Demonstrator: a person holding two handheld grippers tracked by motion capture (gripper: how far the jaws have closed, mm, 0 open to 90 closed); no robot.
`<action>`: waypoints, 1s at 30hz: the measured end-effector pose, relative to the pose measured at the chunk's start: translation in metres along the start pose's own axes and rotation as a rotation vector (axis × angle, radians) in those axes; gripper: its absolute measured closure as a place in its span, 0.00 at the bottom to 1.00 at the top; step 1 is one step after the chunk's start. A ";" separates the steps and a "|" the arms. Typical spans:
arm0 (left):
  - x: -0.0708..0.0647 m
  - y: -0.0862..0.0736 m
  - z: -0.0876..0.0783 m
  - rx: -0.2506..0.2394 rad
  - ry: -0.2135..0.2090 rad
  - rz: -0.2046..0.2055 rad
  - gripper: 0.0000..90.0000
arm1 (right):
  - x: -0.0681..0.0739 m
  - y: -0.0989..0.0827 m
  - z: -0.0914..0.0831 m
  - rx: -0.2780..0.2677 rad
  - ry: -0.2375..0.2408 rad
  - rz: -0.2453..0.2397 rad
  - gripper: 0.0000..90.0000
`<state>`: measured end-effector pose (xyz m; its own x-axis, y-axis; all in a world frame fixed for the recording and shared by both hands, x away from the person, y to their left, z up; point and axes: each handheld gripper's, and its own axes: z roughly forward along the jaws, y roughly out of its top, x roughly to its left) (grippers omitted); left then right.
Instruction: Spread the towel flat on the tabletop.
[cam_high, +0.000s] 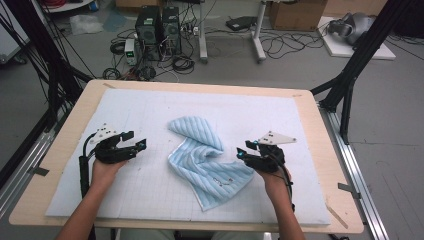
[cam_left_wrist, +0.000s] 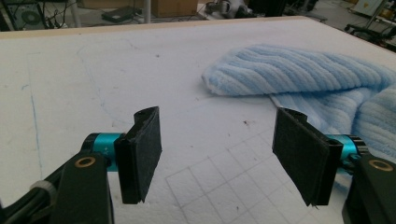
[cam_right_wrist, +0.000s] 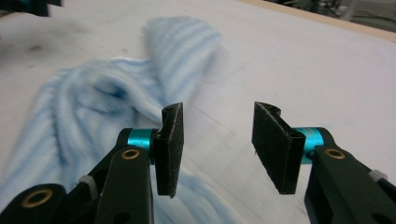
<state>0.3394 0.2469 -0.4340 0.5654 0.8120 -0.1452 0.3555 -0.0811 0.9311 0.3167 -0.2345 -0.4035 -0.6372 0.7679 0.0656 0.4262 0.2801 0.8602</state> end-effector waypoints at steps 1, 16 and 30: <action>-0.001 0.000 0.000 -0.004 0.001 -0.003 0.37 | -0.003 -0.004 -0.002 0.006 -0.008 0.008 0.57; -0.012 -0.005 0.006 0.009 -0.017 0.015 0.37 | -0.021 -0.028 -0.010 0.030 -0.040 0.021 0.57; -0.014 -0.007 0.008 0.023 -0.023 0.017 0.37 | 0.004 -0.029 0.037 0.163 0.085 -0.050 0.61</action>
<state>0.3351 0.2310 -0.4415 0.5882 0.7971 -0.1367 0.3624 -0.1087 0.9257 0.3260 -0.2182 -0.4467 -0.7091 0.7013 0.0728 0.4866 0.4120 0.7704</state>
